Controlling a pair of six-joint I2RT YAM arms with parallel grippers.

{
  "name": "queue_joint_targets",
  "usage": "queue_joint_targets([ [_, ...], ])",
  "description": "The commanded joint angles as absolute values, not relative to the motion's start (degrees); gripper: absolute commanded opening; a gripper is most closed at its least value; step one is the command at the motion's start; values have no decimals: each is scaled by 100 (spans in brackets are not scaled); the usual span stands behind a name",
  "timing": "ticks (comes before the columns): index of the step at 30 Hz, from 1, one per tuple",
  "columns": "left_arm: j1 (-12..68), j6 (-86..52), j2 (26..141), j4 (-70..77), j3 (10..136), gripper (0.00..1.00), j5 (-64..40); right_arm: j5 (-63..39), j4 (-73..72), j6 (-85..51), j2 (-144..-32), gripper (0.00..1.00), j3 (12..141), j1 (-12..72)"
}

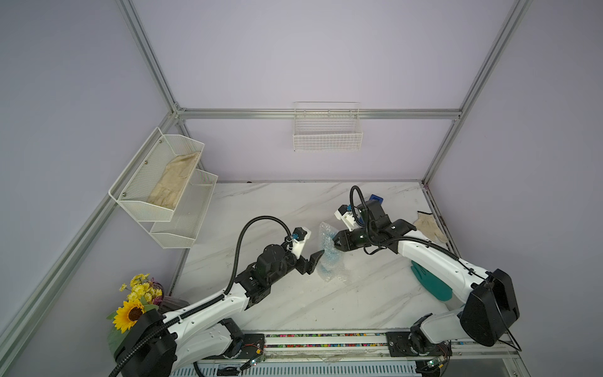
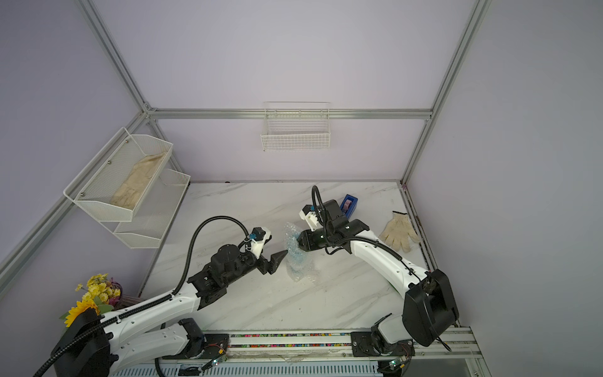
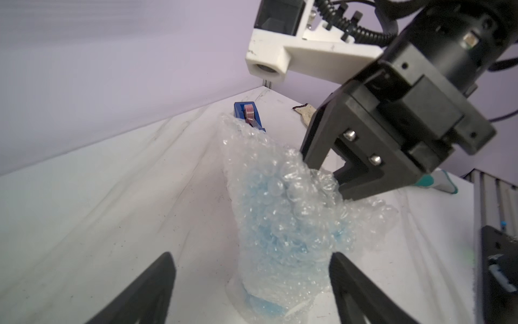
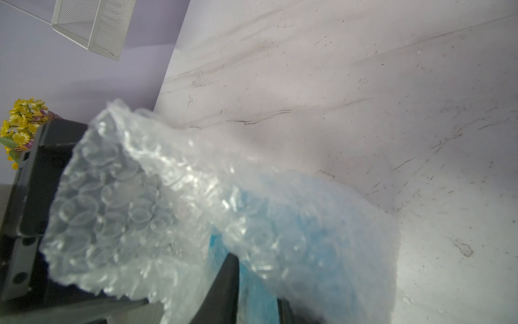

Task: Wrap wine glasses in bubble wrap
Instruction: Wrap the wine glass in bubble wrap.

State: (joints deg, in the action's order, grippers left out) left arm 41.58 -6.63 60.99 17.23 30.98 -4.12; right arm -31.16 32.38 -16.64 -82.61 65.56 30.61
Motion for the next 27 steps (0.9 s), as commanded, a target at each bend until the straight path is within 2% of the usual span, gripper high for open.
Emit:
queue_joint_targets([
  [1,3908,-772,6152,1396,3941,64,-1309,-3076,3326,-1668,-8299,26,6447,3103],
  [4,3765,-479,6543,859,4509,64,-2135,-3078,3288,-1695,-8255,26,6442,3103],
  [9,3690,-315,7164,324,5188,73,-2896,-3085,3271,-1707,-8279,26,6449,3103],
  [14,3691,-208,7386,145,5430,46,-3016,-3133,3218,-1757,-8238,26,6473,3103],
  [20,3691,27,7528,-182,5542,23,-3044,-3295,3307,-1867,-8081,30,6602,3103],
  [27,3691,211,7546,-395,5570,17,-2947,-3578,3496,-2399,-7556,37,7052,3057],
])
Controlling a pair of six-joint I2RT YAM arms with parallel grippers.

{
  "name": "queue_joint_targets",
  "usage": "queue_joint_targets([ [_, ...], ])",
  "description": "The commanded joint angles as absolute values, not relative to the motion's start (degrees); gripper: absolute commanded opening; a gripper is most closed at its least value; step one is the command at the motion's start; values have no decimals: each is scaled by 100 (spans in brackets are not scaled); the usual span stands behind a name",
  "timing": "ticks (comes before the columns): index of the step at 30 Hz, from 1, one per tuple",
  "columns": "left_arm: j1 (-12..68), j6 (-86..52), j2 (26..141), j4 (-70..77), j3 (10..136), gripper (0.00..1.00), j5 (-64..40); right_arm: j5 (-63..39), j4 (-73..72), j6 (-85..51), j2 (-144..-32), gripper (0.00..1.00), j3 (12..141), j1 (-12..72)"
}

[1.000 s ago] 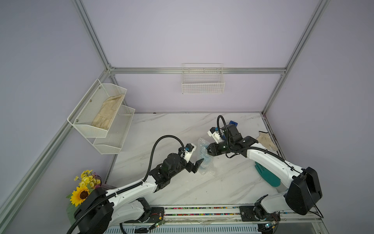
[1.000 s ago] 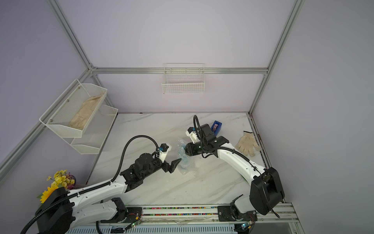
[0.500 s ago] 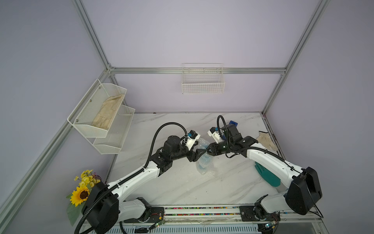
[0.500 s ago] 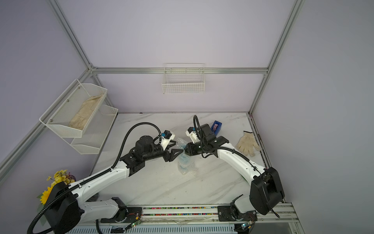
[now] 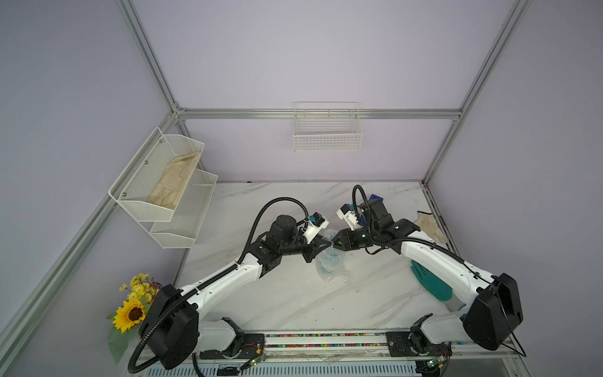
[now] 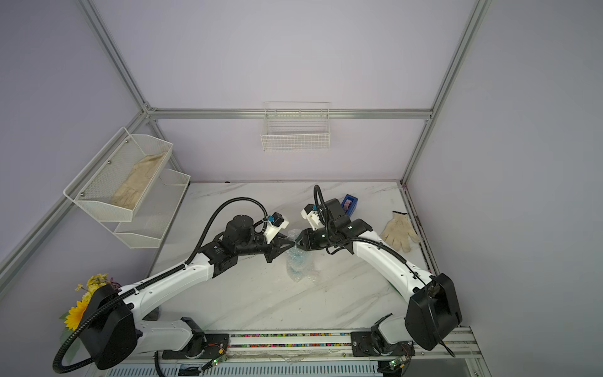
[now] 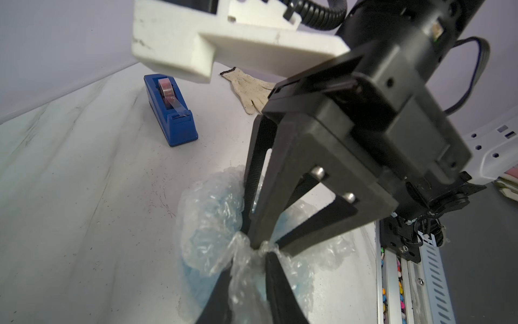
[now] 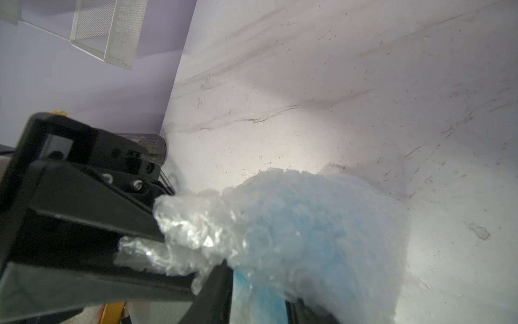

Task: Wrap wine glasses in bubble wrap
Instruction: Wrap the wine glass in bubble wrap.

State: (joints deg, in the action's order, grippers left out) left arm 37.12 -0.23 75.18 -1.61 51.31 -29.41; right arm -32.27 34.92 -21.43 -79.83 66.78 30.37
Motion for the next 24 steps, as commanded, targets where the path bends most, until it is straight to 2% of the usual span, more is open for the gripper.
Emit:
queue_joint_targets([
  [1,3691,226,7564,-408,5580,17,-2936,-3608,3497,-2449,-7495,37,7073,3014],
  [14,3710,615,7897,-1099,6143,12,-3152,-3603,3805,-2513,-6930,35,7101,2367],
  [24,3866,1281,8990,-2828,7444,10,-3350,-3957,3426,-2635,-7048,28,6585,2314],
])
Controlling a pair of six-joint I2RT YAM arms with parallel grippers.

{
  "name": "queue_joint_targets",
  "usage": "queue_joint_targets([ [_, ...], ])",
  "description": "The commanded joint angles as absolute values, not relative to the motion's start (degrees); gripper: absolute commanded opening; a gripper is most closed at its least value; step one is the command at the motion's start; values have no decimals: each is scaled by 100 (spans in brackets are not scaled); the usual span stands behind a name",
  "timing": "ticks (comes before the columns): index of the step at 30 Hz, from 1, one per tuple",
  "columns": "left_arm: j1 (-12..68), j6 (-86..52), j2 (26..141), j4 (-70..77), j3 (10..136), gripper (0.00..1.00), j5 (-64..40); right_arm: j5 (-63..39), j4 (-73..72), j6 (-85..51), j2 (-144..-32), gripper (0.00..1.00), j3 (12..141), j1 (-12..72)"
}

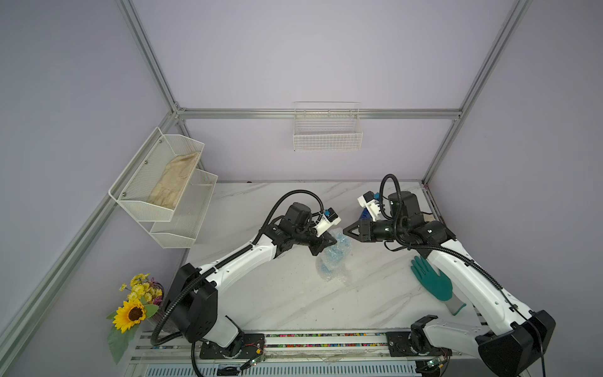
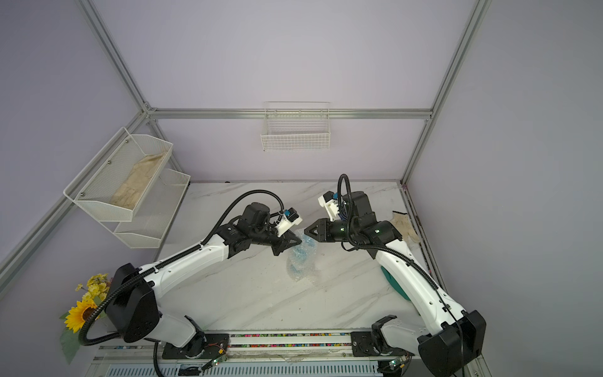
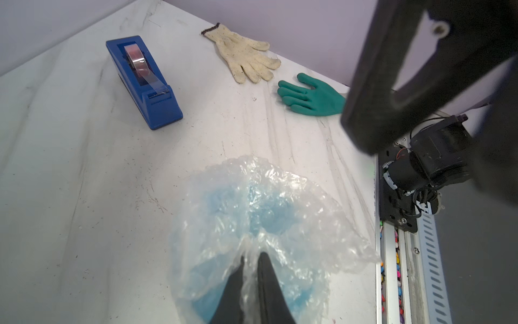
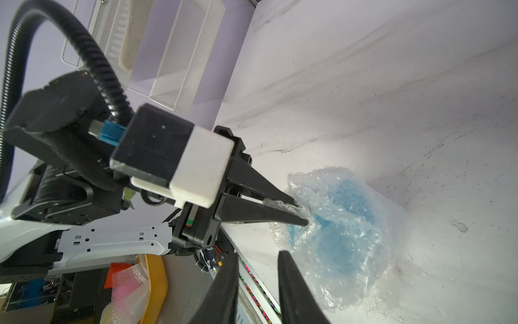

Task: Wrap wine glasses in bubble wrap
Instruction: Wrap the wine glass in bubble wrap.

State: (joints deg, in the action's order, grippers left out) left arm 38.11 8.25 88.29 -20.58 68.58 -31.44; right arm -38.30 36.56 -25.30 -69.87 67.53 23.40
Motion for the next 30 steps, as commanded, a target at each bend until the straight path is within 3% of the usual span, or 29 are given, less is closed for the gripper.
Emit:
queue_joint_targets([
  [1,3870,1306,9056,-2907,7497,9,-3404,-3955,3366,-2667,-7065,28,6545,2312],
  [13,3736,1246,9136,-2891,7373,17,-4094,-3791,2918,-2685,-7664,23,6417,2500],
  [17,3563,1090,9041,-2666,7251,30,-4385,-3544,3109,-2589,-7967,21,6468,2799],
  [21,3368,817,8854,-2292,7003,31,-4541,-3114,3430,-2475,-8030,19,6582,2926],
  [24,3282,703,8779,-2276,6979,44,-4508,-2988,3506,-2401,-8026,16,6525,2949],
  [30,3034,146,8385,-2057,6810,55,-4665,-2736,3628,-2277,-8101,14,6443,2986],
])
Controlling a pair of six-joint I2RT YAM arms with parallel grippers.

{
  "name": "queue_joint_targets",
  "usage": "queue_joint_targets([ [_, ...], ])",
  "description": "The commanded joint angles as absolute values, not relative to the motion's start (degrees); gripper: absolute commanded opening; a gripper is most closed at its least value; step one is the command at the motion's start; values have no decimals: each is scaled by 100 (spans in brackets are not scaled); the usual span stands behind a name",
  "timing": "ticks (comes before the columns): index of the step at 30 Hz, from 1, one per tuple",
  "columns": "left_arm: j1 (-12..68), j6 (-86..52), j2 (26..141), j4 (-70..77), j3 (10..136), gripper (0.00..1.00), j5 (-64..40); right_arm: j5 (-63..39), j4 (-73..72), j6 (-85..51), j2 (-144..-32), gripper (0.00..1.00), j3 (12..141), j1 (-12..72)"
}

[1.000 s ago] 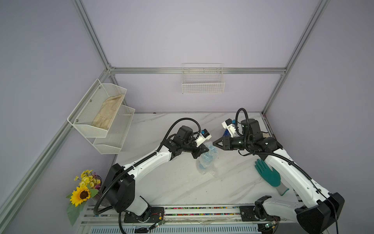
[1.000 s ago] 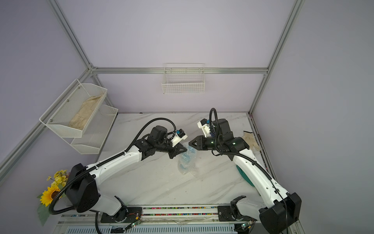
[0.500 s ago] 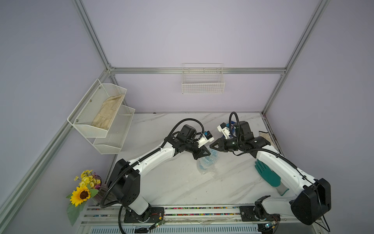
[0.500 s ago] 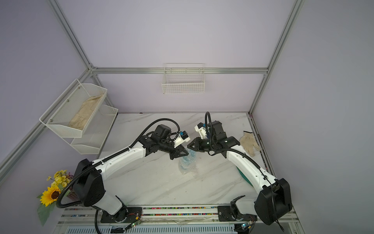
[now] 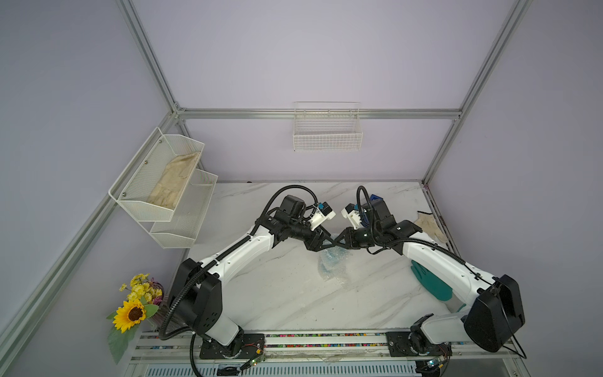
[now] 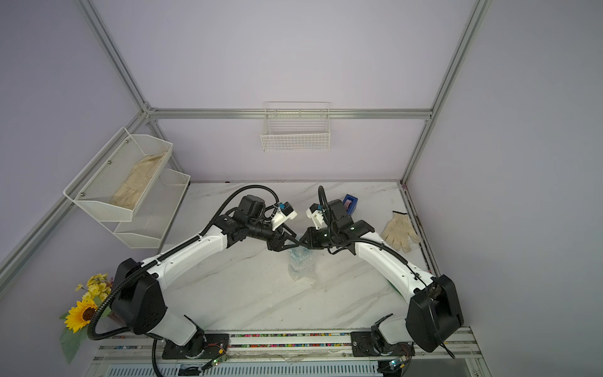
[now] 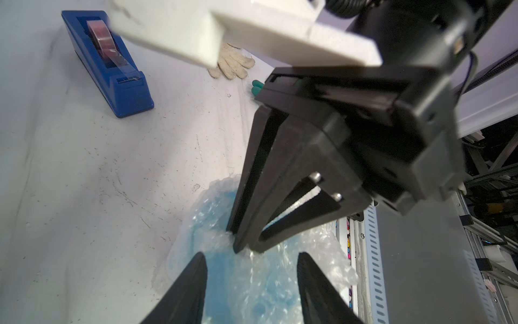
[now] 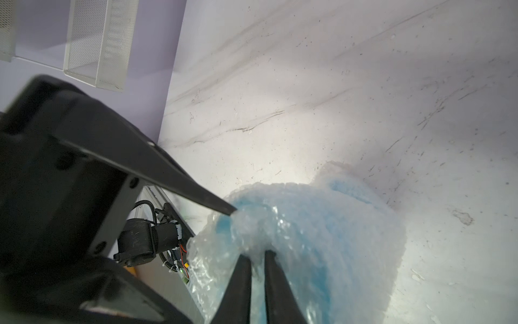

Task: Wrap wine glasses in bubble wrap
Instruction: Wrap the wine glass in bubble wrap.

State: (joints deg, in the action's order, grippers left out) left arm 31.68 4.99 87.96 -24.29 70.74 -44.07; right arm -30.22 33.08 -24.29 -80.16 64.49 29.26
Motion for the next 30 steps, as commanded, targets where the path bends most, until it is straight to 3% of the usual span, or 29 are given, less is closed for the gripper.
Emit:
queue_joint_targets([
  [1,3023,67,8339,-2031,6791,55,-4648,-2664,3681,-2242,-8135,13,6485,3001],
  [4,3023,-119,8239,-2021,6775,54,-4691,-2435,3912,-2101,-8334,11,6628,3065],
  [12,3794,-94,7834,-1962,6468,40,-3756,-1980,3981,-2177,-8656,10,6771,3256],
  [20,4113,-89,8040,-1959,6453,21,-3173,-2228,3735,-2313,-8610,11,6696,3278],
  [30,4117,-59,8739,-2057,6249,12,-2983,-2558,3509,-2459,-8535,13,6686,3278],
])
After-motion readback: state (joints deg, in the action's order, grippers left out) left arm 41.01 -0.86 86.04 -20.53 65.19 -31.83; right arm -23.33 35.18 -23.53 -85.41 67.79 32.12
